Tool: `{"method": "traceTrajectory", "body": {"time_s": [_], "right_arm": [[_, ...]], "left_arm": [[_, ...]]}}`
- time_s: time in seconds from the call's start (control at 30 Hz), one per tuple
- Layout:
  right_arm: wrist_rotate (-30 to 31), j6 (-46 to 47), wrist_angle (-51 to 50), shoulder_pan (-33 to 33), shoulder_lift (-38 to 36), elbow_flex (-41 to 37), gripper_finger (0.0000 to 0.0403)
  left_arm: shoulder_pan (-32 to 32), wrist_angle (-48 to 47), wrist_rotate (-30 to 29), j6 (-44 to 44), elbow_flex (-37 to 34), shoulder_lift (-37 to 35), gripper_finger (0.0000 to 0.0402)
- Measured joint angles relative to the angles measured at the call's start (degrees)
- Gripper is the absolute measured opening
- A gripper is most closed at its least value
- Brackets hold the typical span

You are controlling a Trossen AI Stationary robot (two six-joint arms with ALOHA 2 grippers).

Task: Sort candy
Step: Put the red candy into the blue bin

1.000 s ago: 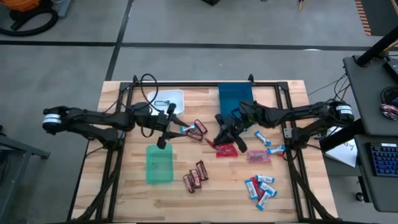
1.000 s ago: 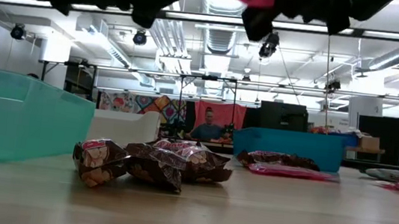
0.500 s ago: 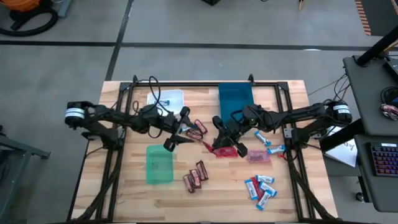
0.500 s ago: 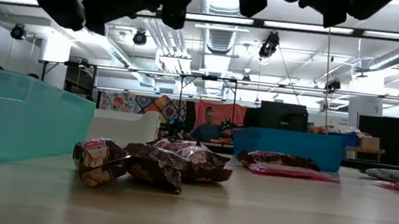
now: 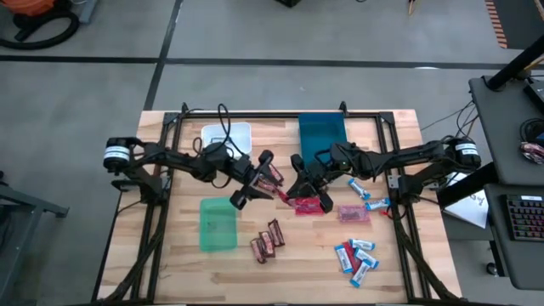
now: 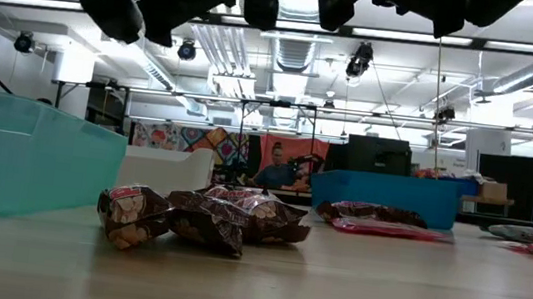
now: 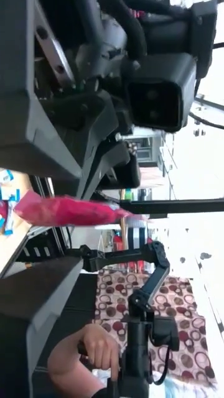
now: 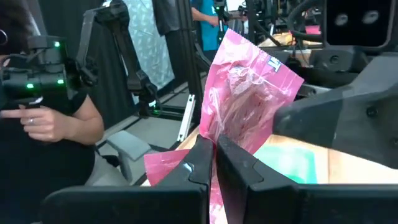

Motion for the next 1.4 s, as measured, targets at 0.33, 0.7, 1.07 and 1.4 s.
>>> {"method": "traceTrajectory", "body": {"time_s": [0.33,0.7,1.07,1.4], "right_arm": [[0.87,1.85,-0.10,-0.21,-0.08,0.00,0.0013],[4.65,5.30,-3.81,-0.22,-0.77,0.09,0.0081],[30.95,5.50,-18.36,-0.11,-5.79,0.09,0.0217],[36.17,2.06,-17.14,-0.14,-3.17,0.09,0.0242]], "left_arm": [[0.36,0.14,-0.13,-3.28,-0.73,-1.17,0.0009],[2.96,-9.33,-0.10,-4.88,-1.29,-6.49,0.0001],[4.61,-47.51,-23.85,4.42,-1.81,-19.19,0.0000],[4.47,-48.08,-29.67,4.78,-1.97,-18.50,0.0000]]}}
